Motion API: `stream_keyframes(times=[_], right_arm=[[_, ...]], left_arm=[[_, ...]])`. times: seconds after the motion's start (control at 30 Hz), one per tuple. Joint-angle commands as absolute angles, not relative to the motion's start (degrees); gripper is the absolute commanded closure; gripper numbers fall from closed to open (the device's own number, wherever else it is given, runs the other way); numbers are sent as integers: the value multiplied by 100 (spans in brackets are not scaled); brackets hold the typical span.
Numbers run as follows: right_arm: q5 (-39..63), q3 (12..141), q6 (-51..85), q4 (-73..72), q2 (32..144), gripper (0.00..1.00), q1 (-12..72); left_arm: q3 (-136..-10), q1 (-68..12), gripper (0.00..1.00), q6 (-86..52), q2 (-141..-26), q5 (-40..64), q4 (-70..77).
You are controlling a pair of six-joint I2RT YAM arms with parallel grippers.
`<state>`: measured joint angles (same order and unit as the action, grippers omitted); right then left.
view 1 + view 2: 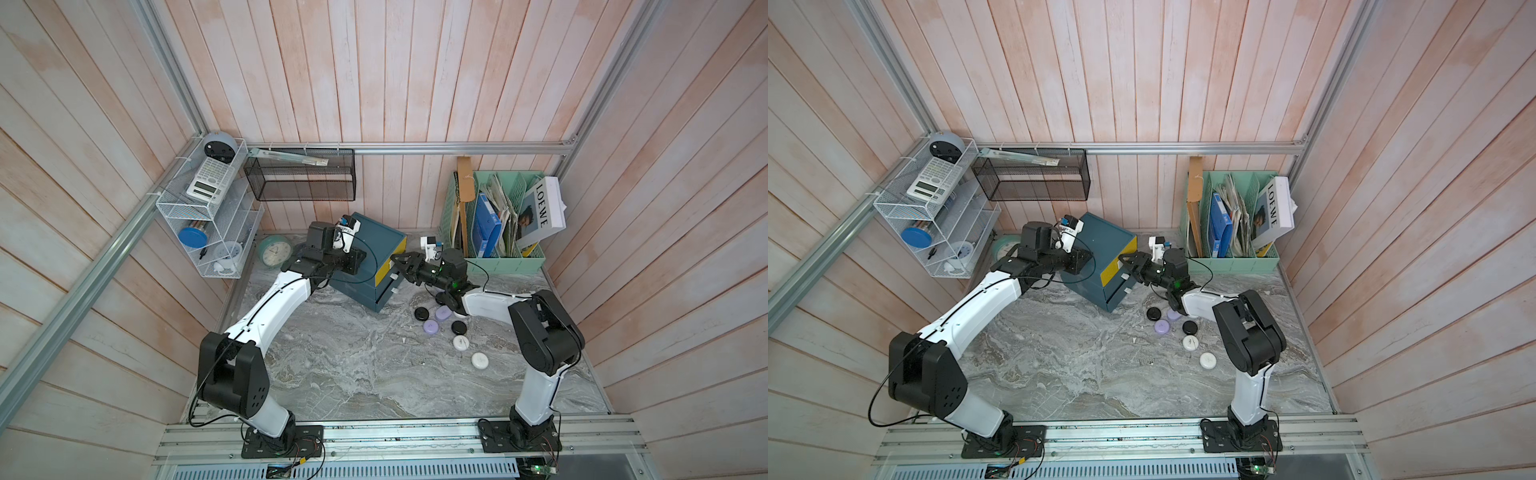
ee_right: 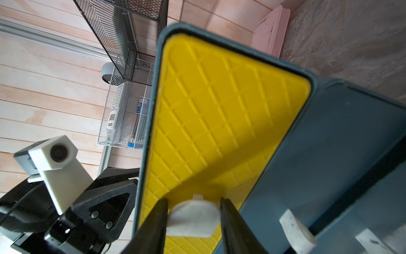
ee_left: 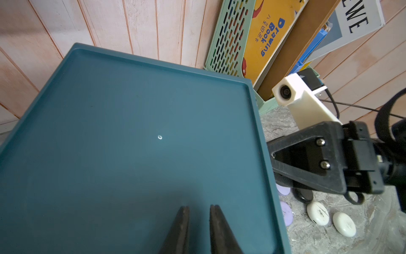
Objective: Put the bluetooth earphones in the drawer according to color
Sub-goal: Open the drawer in the storage box.
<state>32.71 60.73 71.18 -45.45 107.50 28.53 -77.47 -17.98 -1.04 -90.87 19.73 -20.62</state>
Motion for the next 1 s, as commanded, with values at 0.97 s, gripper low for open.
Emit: stream_keyframes(times=[0.97], right_arm=[[3637,4766,6724,-4295,9661,67,2291]], left_arm=[[-7777,-1802,78,105,-9192,1819,-2572]])
